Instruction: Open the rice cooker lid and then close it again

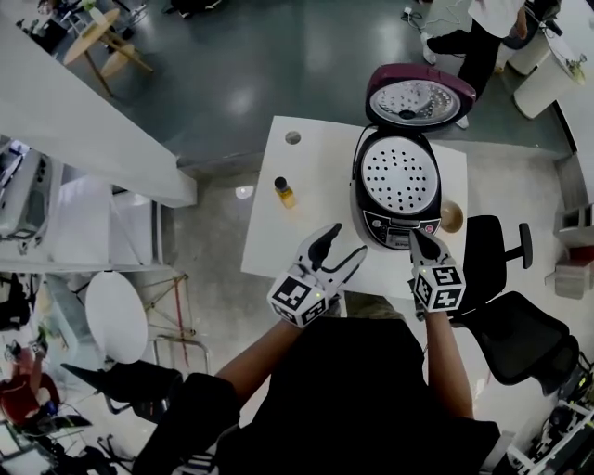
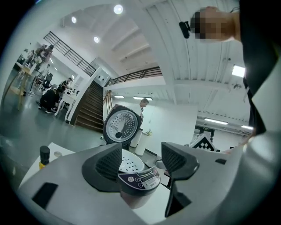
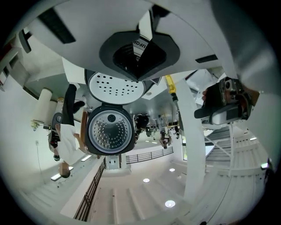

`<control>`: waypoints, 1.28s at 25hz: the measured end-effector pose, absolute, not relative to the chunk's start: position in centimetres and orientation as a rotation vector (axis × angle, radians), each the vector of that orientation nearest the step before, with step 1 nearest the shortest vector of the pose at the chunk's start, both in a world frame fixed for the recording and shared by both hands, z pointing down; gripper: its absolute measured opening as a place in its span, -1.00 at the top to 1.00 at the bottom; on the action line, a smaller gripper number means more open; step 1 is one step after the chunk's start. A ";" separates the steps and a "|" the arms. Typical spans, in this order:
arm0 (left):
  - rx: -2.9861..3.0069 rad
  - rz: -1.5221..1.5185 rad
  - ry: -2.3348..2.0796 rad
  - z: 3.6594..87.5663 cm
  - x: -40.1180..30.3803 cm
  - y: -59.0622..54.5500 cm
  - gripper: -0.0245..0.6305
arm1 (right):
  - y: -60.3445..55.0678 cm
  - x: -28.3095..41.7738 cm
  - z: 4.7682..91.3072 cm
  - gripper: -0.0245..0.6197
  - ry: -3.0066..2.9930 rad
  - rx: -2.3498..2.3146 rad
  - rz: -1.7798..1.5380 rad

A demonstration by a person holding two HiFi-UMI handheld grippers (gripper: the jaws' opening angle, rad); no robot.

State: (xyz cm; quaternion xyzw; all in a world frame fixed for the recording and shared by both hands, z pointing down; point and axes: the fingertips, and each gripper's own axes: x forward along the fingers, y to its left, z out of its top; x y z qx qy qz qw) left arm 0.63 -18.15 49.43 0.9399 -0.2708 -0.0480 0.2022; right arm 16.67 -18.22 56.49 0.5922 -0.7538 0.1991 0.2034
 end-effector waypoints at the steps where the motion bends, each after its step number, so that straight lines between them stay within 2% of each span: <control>1: 2.635 -0.129 -0.753 49.1 1.1 -18.6 0.13 | -18.3 16.9 56.1 0.92 -2.114 1.649 0.549; 12: 2.706 -0.114 -0.742 45.1 6.3 -24.9 0.13 | -20.3 19.8 52.6 0.92 -2.236 1.750 0.606; 32: 2.898 -0.144 -0.705 37.4 13.2 -36.4 0.13 | -22.1 22.9 54.8 0.92 -2.234 1.668 0.645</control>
